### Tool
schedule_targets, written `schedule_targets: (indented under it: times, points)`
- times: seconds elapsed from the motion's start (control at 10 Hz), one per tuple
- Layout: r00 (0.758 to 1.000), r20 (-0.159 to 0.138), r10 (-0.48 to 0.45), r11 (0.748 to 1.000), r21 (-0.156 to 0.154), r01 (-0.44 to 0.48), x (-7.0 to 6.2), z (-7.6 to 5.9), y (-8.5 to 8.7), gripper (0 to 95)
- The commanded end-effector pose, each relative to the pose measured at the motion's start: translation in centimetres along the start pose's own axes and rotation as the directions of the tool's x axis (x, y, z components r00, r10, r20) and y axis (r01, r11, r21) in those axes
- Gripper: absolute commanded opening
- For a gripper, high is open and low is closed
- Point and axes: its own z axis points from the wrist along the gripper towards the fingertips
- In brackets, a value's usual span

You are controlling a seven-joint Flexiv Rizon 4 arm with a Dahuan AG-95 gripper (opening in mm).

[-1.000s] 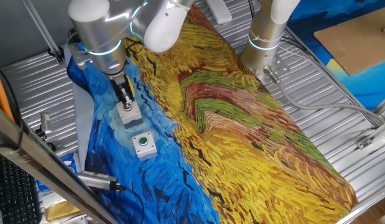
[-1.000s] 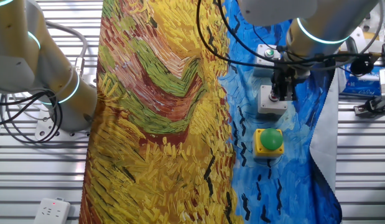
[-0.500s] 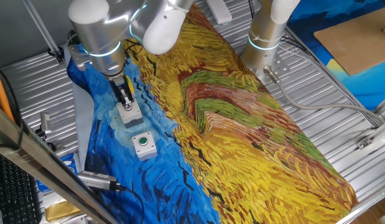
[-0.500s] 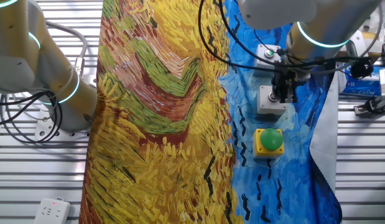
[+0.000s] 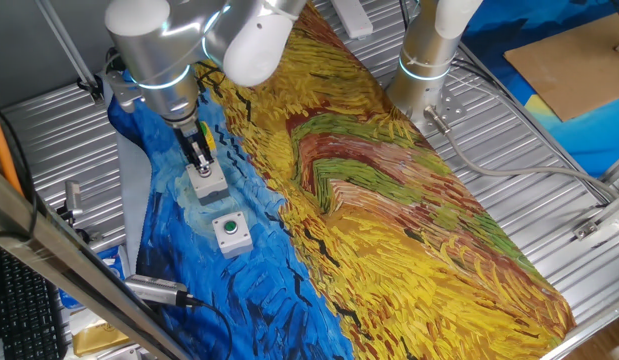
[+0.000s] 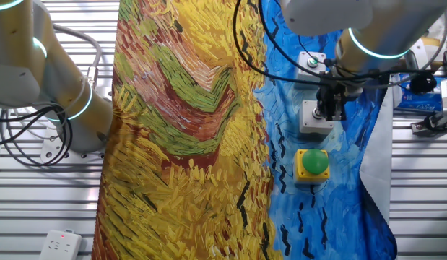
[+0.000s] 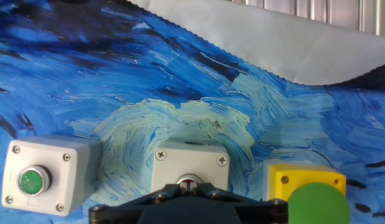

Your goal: Press three buttons from left to right in sequence

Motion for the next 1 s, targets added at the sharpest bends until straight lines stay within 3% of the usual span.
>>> schedule_targets:
  times: [0.1, 0.2, 0.6, 1.0]
  points:
    - [1.000, -0.008, -0.007, 1.000, 0.020, 0.007, 0.3, -1.0, 0.3, 0.0]
    - [1.000, -0.012, -0.009, 1.000, 0.016, 0.009, 0.4, -1.8, 0.3, 0.0]
    - [1.000, -0.009, -0.014, 1.000, 0.010, 0.014, 0.3, -1.8, 0.5, 0.0]
    - [1.000, -0.007, 0.017, 1.000, 0.017, -0.017, -0.6, -1.4, 3.4, 0.0]
